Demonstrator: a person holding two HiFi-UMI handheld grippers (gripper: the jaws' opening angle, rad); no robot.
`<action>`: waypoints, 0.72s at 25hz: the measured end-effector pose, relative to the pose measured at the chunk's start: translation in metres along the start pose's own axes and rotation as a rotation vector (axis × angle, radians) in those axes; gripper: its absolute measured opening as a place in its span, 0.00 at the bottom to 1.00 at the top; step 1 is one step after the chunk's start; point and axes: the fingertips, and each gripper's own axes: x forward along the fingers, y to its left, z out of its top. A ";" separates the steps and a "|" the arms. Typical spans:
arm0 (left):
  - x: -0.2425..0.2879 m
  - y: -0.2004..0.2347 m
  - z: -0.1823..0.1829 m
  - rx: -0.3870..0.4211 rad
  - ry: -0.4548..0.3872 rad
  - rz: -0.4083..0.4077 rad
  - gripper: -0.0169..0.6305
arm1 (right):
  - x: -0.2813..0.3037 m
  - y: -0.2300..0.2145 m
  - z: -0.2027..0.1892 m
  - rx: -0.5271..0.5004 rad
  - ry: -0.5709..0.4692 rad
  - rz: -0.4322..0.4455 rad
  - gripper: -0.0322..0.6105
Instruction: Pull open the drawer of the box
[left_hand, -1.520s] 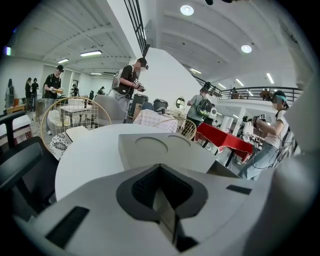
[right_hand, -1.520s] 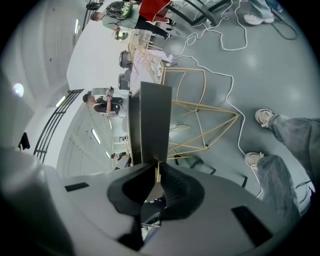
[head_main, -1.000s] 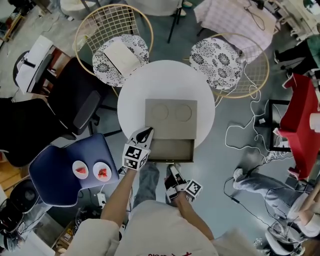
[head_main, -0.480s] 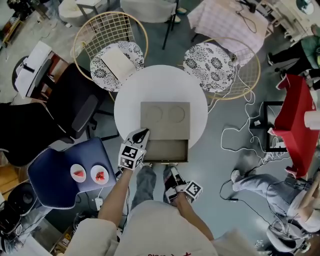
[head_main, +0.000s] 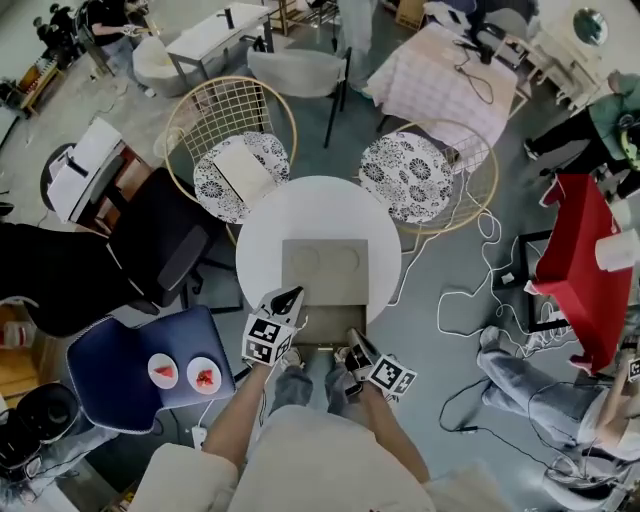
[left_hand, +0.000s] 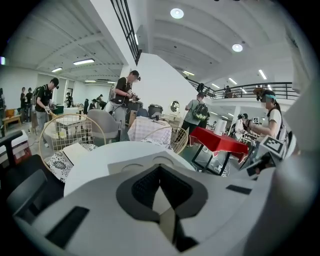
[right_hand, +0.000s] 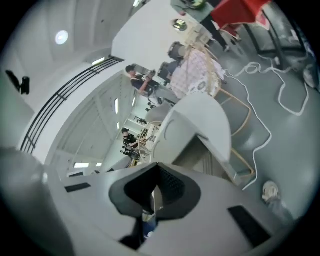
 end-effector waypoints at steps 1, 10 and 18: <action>-0.001 -0.005 0.007 0.008 -0.005 -0.007 0.04 | 0.004 0.008 0.014 -0.066 -0.004 -0.001 0.08; -0.005 -0.039 0.063 0.069 -0.071 -0.027 0.04 | 0.030 0.100 0.098 -0.720 -0.018 0.012 0.08; -0.015 -0.069 0.072 0.122 -0.117 -0.008 0.04 | 0.024 0.128 0.108 -1.113 -0.028 0.008 0.08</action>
